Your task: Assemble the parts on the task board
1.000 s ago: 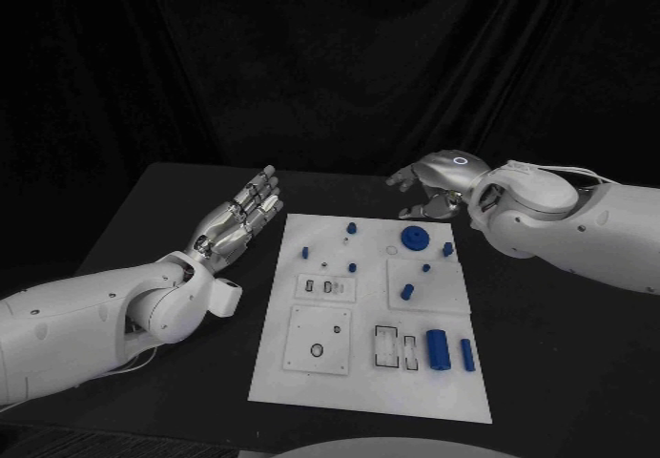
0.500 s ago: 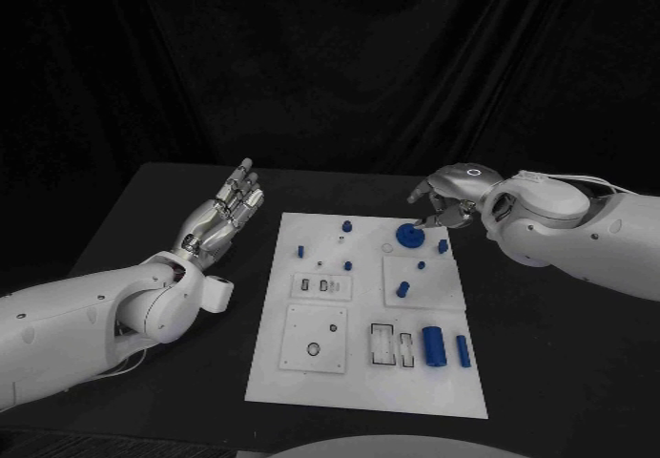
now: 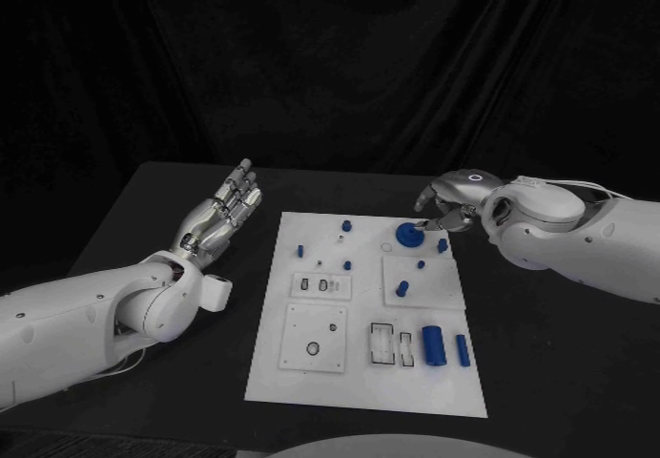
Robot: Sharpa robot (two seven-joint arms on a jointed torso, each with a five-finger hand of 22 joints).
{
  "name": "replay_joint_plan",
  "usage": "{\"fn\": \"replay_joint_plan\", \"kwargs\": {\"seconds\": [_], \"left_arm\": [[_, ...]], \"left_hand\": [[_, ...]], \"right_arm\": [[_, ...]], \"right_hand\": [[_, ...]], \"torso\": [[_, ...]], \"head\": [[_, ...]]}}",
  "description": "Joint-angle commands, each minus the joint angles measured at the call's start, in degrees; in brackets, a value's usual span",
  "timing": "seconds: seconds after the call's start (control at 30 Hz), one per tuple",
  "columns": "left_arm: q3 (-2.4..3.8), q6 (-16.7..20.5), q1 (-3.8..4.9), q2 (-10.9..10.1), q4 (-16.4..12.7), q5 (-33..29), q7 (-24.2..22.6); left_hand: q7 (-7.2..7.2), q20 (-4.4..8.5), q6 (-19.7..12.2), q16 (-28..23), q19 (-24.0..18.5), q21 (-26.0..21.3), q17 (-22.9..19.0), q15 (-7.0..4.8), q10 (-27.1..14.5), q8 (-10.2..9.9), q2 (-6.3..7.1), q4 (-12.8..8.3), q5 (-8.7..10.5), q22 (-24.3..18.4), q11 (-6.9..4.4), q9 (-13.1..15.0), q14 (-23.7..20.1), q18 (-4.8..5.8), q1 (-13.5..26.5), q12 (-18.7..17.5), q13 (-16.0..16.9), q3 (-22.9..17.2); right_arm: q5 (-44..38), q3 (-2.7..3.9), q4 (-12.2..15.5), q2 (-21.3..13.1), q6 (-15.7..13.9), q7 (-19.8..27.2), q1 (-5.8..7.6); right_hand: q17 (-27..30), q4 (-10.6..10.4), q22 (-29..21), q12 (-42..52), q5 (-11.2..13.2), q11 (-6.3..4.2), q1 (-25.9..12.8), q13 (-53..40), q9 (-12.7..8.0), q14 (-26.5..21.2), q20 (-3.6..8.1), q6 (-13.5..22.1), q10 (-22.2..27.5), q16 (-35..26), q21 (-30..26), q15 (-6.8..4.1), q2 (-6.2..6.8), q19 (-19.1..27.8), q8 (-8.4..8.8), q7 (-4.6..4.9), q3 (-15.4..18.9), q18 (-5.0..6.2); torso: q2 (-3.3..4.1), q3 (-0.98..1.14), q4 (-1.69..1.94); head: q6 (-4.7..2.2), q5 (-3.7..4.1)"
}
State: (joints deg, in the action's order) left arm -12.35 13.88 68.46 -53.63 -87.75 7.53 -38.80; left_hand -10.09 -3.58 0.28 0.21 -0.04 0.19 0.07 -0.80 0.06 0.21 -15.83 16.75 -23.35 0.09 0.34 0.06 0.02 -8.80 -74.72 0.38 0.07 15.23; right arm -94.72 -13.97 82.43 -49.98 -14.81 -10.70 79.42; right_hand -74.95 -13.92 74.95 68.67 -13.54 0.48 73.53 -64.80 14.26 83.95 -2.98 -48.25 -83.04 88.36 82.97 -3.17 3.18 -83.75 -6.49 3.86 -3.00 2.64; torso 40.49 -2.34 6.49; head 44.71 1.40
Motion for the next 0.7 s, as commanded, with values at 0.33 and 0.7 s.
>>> {"fn": "replay_joint_plan", "kwargs": {"seconds": [0.33,0.7], "left_arm": [[0.04,-1.6,0.06,0.2,0.2,0.2,-4.8],[0.04,-2.5,0.05,0.5,0.4,0.2,-4.4]], "left_hand": [[2.41,0.17,0.7,-0.2,0.0,-0.2,-0.1,0.88,-0.1,0.1,-0.36,0.0,-0.91,-0.1,1.04,0.2,0.0,1.42,-0.7,-0.4,-0.1,-0.5],[2.37,0.1,1.0,-0.2,0.0,-0.2,-0.1,1.04,-0.1,0.2,-0.39,0.0,-1.19,-0.1,1.15,0.3,0.0,1.51,-0.8,-0.4,-0.1,-0.6]], "right_arm": [[-0.1,0.04,-1.7,0.7,0.2,-0.5,-1.29],[-0.1,0.05,-2.5,1.7,-1.0,0.5,-2.3]], "right_hand": [[-15.1,0.1,14.5,21.3,-3.0,-1.34,-1.2,-25.2,2.8,6.1,0.27,3.4,-7.0,1.6,5.7,-0.6,0.37,-5.3,0.69,0.01,-1.0,-2.24],[-15.1,-0.2,14.6,21.3,1.8,-1.16,-1.4,-25.2,3.6,6.1,0.16,3.5,-7.0,1.6,5.8,-0.47,1.41,-5.4,0.57,0.21,-1.0,-2.26]], "torso": [[0.0,0.0,-0.06],[0.0,0.03,-0.01]], "head": [[-0.11,0.04],[0.07,0.06]]}}
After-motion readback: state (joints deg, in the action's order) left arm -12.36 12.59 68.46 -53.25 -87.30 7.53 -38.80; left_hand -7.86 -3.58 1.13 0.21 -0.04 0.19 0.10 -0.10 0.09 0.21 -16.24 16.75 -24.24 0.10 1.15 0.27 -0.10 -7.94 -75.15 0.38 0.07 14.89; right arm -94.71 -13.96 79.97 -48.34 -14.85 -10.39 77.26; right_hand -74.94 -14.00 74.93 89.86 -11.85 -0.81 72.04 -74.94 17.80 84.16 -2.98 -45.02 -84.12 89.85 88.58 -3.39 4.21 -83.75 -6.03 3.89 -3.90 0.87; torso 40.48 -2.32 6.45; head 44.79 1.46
